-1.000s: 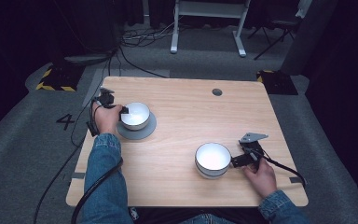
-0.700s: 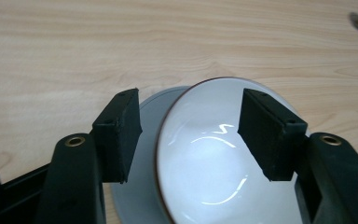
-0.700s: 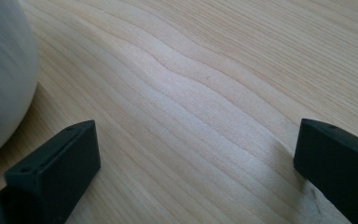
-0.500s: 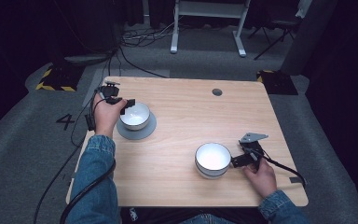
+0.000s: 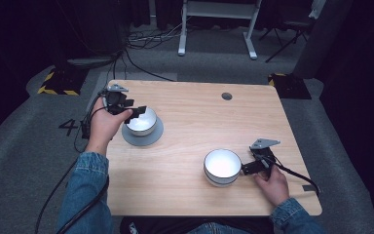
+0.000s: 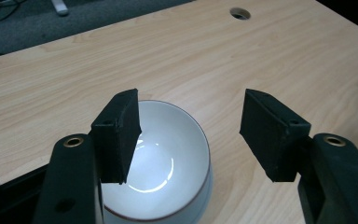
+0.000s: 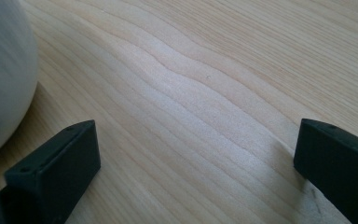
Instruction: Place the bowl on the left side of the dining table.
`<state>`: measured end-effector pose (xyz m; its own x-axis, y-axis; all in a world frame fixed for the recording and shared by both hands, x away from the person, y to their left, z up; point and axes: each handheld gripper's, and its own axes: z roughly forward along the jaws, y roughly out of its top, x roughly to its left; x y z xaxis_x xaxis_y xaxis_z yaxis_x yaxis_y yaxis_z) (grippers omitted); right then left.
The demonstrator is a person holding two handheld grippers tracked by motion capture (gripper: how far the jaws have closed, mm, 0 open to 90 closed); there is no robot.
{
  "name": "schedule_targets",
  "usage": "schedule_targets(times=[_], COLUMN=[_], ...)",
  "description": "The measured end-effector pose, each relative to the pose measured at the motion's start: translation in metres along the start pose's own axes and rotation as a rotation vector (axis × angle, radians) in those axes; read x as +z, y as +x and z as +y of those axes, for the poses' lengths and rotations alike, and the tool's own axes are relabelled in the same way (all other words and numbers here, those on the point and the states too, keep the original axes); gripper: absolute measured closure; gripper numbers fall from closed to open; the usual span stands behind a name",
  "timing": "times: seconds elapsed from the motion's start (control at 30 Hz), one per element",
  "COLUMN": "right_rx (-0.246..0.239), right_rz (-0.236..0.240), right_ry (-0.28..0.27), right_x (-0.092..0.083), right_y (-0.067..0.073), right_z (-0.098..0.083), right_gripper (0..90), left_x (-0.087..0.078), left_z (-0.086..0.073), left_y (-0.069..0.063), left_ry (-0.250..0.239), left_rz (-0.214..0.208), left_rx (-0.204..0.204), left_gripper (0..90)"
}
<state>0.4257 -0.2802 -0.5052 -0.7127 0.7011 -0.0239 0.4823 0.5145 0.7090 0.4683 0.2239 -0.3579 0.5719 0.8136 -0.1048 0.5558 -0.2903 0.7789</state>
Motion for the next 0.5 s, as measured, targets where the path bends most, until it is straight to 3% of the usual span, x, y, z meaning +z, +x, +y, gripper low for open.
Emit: schedule_targets(times=[0.3,0.5], right_rx=[0.002,0.001], right_rz=[-0.002,-0.002], right_ry=[0.000,0.001], right_x=[0.000,0.000], right_y=[0.000,0.000], right_z=[0.000,0.000], right_gripper=[0.5,0.5], left_x=[-0.025,-0.035], left_z=[-0.011,-0.016], left_y=[-0.027,-0.046], left_ry=[-0.053,-0.057], left_rz=[-0.042,-0.055], left_rx=[0.065,0.101], left_gripper=[37.2,36.9])
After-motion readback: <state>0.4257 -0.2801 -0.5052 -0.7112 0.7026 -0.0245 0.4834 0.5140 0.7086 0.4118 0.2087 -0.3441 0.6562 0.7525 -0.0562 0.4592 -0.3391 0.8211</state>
